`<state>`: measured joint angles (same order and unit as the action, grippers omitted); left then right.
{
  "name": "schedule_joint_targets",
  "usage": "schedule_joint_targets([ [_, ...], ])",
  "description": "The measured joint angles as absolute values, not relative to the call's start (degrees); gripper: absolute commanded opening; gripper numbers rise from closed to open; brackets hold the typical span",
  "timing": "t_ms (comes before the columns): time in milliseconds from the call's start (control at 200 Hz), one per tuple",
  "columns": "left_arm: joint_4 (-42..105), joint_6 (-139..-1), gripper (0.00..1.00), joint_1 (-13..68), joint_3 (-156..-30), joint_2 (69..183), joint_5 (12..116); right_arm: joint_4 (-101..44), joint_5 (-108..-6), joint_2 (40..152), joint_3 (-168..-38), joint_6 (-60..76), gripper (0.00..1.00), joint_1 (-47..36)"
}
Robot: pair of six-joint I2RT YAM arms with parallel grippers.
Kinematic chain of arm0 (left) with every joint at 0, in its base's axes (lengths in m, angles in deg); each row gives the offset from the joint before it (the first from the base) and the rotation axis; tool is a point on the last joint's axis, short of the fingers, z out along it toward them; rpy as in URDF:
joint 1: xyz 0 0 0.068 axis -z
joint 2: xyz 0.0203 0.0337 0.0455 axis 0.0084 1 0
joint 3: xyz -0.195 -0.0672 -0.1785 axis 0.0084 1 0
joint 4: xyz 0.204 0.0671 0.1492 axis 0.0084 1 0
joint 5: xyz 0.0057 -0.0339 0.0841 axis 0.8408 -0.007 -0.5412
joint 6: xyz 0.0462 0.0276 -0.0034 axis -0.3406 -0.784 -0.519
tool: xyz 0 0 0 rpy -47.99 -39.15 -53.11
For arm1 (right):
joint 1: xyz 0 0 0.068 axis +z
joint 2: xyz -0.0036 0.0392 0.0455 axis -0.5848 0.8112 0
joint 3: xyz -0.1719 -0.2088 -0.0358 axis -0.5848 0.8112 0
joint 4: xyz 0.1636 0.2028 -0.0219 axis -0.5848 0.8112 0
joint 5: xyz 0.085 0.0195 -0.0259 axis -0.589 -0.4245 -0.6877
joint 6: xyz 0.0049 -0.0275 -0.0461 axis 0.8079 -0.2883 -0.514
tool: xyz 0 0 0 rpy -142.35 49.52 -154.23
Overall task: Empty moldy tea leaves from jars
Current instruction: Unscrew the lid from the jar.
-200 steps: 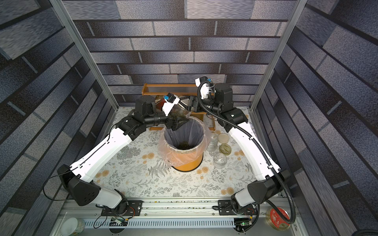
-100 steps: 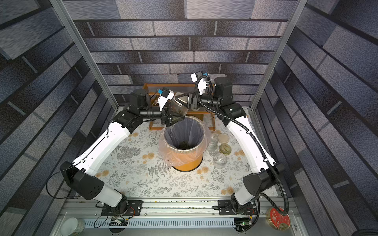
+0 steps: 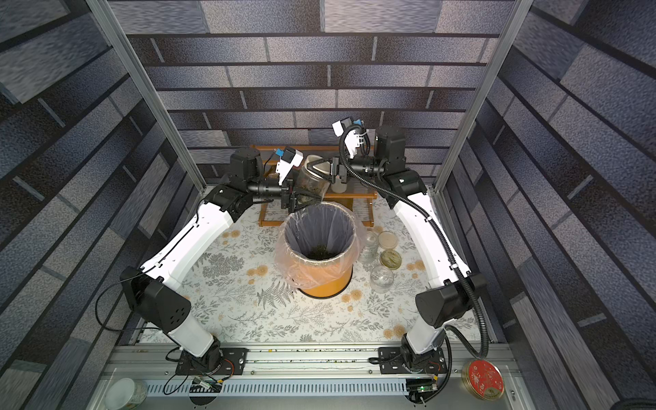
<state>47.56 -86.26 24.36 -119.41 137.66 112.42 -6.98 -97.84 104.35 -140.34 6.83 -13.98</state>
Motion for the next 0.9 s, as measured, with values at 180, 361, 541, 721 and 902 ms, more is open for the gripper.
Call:
schedule_joint_targets([
  [180,46.49,-85.25,0.31,23.73,-119.56,138.01,114.54,-6.36,-100.61,106.63,-143.61,6.33,0.44,-14.79],
  [361,44.48,-85.01,0.31,23.73,-119.56,138.03,115.15,-4.81,-102.49,108.11,-147.13,6.35,0.44,-15.21],
  [541,43.75,-84.95,0.31,23.73,-119.56,138.06,115.11,-2.98,-103.04,109.42,-149.73,6.33,0.44,-15.21],
  [721,43.54,-85.34,0.31,23.73,-119.54,138.06,115.17,-0.86,-102.54,110.71,-152.71,6.13,0.44,-15.25],
  [902,42.75,-86.56,0.31,23.86,-119.23,138.03,115.96,1.24,-99.76,112.09,-155.37,5.61,0.43,-15.97],
])
